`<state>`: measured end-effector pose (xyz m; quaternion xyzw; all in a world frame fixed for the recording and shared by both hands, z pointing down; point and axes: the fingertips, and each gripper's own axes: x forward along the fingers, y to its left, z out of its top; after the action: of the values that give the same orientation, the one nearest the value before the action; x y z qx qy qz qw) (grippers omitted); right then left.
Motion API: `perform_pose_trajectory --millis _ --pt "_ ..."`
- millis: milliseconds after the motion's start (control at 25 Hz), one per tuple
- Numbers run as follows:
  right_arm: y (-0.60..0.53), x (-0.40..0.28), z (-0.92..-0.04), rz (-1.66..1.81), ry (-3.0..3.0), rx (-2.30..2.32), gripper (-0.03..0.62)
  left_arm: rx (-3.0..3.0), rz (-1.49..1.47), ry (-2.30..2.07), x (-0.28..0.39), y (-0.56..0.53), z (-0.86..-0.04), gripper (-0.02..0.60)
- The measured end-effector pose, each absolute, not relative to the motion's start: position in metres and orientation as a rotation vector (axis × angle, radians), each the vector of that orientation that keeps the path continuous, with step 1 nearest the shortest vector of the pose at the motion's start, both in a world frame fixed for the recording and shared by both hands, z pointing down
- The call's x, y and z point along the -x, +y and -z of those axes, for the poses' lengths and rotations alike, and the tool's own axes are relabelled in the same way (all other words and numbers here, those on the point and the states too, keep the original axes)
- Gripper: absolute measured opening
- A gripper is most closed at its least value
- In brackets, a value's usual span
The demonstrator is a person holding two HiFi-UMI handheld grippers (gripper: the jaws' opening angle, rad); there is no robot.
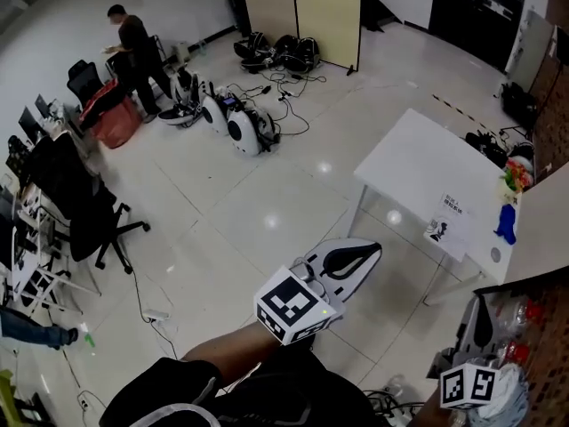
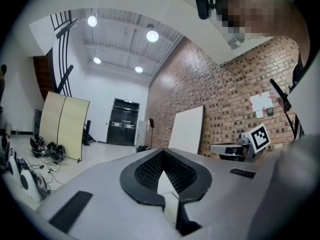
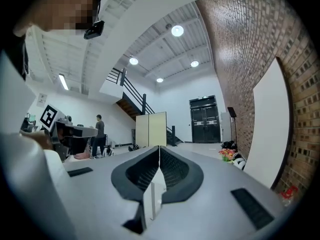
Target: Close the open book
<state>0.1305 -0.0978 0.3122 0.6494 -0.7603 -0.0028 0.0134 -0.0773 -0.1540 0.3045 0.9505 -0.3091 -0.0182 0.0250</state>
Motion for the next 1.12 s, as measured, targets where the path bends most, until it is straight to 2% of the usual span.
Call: perform_pose_trajectory --millis 360,480,760,1120 --pt "0.038 -0.148 -0.324 -0.086 -2.476 -1.877 0.002 -2.826 -0.041 -1.115 0.064 -0.013 -0.331 0.002" --pt "0.063 -0.135 -0.326 -0.11 -2.504 -1.882 0.002 -2.834 -0.06 -1.139 0.078 0.022 -0.326 0.002" --pt "0.114 -0.071 -0.315 -0.059 -2.513 -1.89 0.002 -2.88 -0.06 -1.147 0.14 0.08 -0.317 0.002" --pt "0.202 0.06 -0.342 -0.104 -2.376 -1.977 0.002 -2.946 -0.072 -0.953 0.26 0.154 -0.347 0.002"
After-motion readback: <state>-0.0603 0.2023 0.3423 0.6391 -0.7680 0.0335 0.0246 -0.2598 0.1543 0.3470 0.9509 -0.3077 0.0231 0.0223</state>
